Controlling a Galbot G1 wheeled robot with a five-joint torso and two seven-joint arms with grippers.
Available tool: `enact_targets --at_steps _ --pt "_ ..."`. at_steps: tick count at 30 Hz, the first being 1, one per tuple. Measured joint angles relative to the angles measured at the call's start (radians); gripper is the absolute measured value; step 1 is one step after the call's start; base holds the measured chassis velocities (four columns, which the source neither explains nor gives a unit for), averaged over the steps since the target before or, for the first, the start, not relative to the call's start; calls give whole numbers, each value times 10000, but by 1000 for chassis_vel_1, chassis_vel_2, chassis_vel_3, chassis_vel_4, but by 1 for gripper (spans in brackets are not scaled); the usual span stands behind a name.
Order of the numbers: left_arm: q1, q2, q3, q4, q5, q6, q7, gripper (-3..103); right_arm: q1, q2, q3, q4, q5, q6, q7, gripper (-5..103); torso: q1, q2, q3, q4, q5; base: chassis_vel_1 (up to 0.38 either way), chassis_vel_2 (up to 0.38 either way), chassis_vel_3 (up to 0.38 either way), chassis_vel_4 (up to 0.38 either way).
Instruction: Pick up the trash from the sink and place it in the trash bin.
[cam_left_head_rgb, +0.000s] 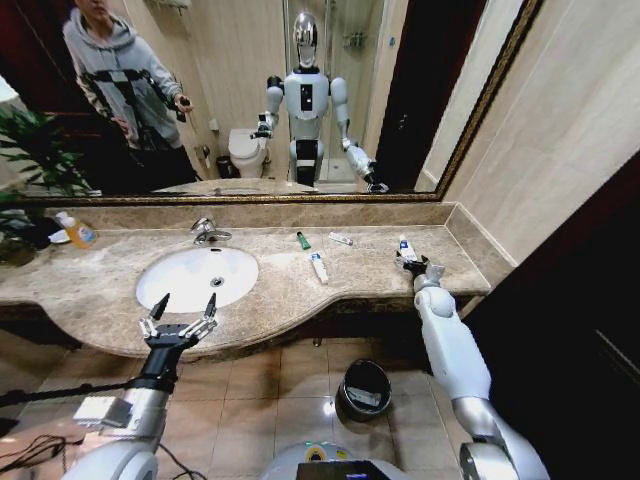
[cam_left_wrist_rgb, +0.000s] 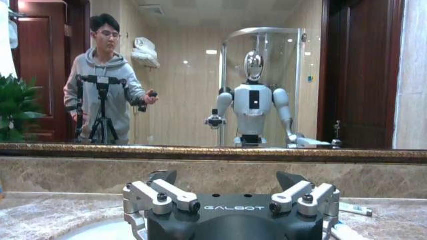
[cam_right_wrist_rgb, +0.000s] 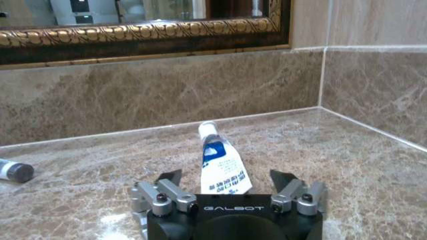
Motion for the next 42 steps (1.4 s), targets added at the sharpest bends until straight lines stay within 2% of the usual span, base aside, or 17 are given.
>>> enact_targets --at_steps 1,3,5,6,8,11,13,14,15,16,18,20,22,23,24,38,42 --pt "1 0 0 0 0 0 0 100 12 14 9 -58 0 34 -27 88 0 0 0 0 0 0 0 0 0" --pt "0 0 0 0 0 0 0 100 18 42 29 -162 3 107 -89 77 0 0 0 0 1 0 0 0 0" --pt "0 0 0 0 0 0 0 100 13 46 35 -180 13 123 -108 77 0 0 0 0 2 0 0 0 0" --pt "0 0 0 0 0 0 0 100 -12 47 39 -181 73 142 -139 66 0 0 0 0 -1 0 0 0 0" --pt "1 0 0 0 0 0 0 100 -21 46 39 -179 99 142 -143 66 0 0 0 0 1 0 0 0 0" --pt "0 0 0 0 0 0 0 100 -39 -1 40 -161 187 164 -161 50 0 0 0 0 0 0 0 0 0" --pt "0 0 0 0 0 0 0 100 -42 -18 38 -160 200 168 -167 50 0 0 0 0 0 0 0 0 0" --pt "0 0 0 0 0 0 0 100 -57 -62 28 -158 233 174 -175 38 0 0 0 0 0 0 0 0 0" --pt "0 0 0 0 0 0 0 100 -69 -82 21 -145 261 174 -176 33 0 0 0 0 0 0 0 0 0" --pt "0 0 0 0 0 0 0 100 -69 -82 21 -145 261 174 -176 33 0 0 0 0 0 0 0 0 0" --pt "1 0 0 0 0 0 0 100 -90 -105 13 -97 305 174 -177 22 0 0 0 0 0 0 0 0 0" --pt "0 0 0 0 0 0 0 100 -97 -107 12 -84 315 175 -177 18 0 0 0 0 0 0 0 0 0" --pt "1 0 0 0 0 0 0 100 -98 -107 12 -76 321 175 -177 18 0 0 -1 0 0 0 0 0 0" --pt "0 0 0 0 0 0 0 100 -101 -107 9 -54 337 176 -177 7 0 0 -1 0 0 0 0 0 0" --pt "0 0 0 0 0 0 0 100 -113 -107 3 -27 343 182 -175 3 0 1 -1 1 0 0 0 0 0" --pt "0 0 0 0 0 0 0 100 -684 -271 -128 939 820 278 -59 0 0 0 0 0 2 0 0 0 0" --pt "0 0 0 0 0 0 0 100 -1235 -417 -148 1638 1080 833 -142 0 0 0 -1 2 1 0 0 0 0"
